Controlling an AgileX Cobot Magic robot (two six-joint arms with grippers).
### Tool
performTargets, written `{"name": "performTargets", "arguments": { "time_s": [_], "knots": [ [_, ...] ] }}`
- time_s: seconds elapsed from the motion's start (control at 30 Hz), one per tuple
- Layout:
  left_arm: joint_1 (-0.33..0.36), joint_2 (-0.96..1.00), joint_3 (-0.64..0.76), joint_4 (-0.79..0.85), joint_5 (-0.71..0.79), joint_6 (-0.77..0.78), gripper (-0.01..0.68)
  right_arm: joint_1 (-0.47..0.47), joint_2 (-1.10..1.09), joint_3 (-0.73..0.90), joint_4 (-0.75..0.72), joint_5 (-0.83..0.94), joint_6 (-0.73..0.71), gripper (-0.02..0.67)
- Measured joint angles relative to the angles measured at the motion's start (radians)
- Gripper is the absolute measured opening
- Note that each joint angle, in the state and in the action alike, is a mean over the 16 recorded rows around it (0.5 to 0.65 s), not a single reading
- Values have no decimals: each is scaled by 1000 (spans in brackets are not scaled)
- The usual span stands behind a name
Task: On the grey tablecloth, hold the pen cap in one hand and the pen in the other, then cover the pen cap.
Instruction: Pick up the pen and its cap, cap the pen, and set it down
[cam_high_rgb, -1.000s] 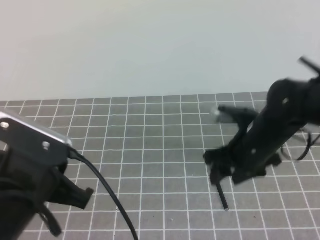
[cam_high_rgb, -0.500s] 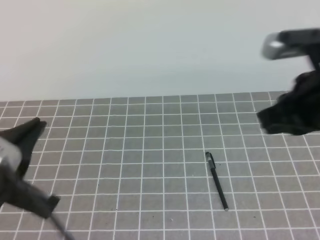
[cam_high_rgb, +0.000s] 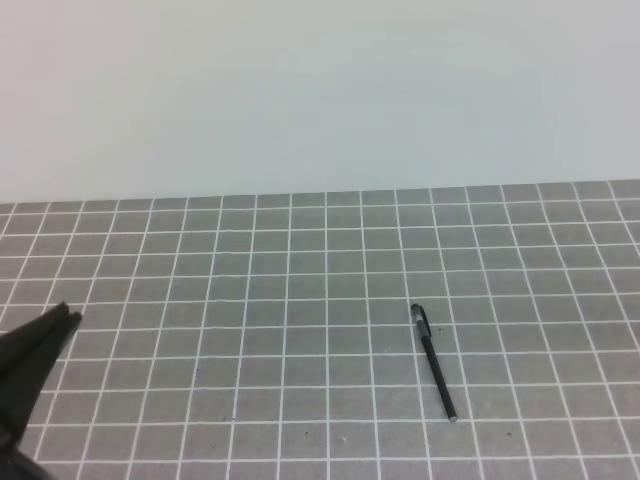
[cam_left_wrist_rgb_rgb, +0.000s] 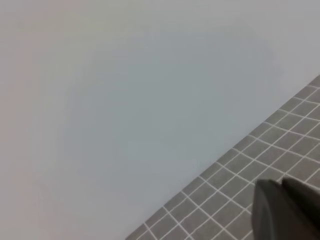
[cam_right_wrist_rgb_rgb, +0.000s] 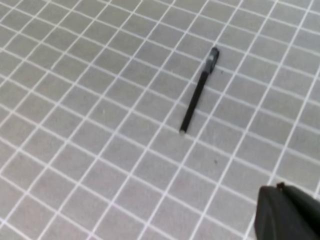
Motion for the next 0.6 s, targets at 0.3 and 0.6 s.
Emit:
{"name": "performTargets", "arguments": {
  "time_s": [0.3,0.6],
  "knots": [
    [0,-44,56,0,6,-2,1,0,-303,263,-17,-21,-1,1],
    [0,-51,88,0,20,-5,1,0,-454,363,-45,24,10,1]
  ]
}}
